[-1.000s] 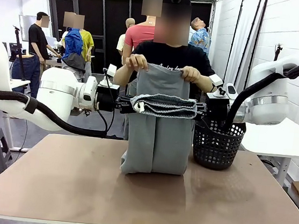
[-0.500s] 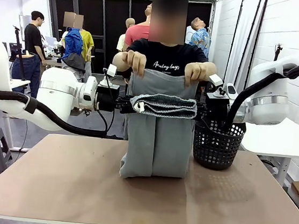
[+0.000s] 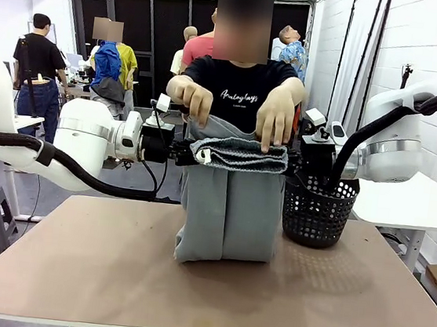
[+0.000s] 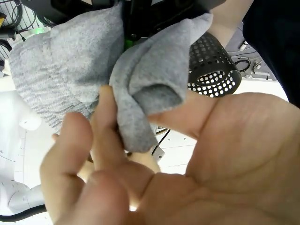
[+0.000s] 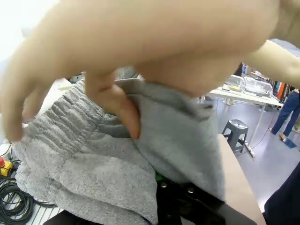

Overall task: Fold the training pants.
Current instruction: Release the ends of the Training pants and then grab the overlapped ends.

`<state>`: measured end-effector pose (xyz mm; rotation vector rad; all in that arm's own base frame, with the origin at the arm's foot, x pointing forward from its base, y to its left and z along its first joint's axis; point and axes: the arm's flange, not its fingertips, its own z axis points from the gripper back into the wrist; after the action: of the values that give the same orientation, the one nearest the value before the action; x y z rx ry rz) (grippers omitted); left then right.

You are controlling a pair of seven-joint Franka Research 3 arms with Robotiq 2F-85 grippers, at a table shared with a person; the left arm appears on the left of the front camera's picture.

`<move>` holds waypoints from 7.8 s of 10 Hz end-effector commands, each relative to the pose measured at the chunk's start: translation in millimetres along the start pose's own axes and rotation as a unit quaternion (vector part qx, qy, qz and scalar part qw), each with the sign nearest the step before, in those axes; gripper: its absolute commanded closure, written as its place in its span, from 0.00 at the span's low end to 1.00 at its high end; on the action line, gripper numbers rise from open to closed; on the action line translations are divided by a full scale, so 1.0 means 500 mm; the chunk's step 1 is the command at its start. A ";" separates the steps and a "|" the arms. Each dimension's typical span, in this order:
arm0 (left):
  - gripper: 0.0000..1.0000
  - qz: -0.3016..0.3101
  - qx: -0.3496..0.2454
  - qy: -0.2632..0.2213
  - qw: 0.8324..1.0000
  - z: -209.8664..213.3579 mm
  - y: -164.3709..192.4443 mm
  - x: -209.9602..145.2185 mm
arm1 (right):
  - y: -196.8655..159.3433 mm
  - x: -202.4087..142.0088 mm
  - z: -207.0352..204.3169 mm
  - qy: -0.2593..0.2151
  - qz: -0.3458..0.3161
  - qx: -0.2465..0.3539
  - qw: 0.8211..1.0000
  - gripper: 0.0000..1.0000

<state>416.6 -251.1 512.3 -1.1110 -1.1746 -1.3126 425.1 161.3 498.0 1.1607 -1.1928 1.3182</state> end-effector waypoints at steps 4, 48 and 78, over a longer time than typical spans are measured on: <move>1.00 0.003 0.000 -0.001 1.000 -0.001 -0.002 0.009 | 0.004 0.000 0.000 -0.012 0.003 -0.001 1.000 1.00; 0.27 0.003 0.016 -0.029 0.999 0.021 -0.008 -0.009 | -0.017 0.001 -0.009 0.014 -0.014 0.009 1.000 0.21; 0.00 -0.034 0.130 -0.034 0.990 0.107 -0.065 -0.046 | -0.023 -0.019 0.036 0.015 -0.033 -0.036 0.999 0.00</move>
<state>381.6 -194.6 496.9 -0.9295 -1.3841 -1.1078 431.0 148.8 488.4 1.0808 -1.1963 1.2004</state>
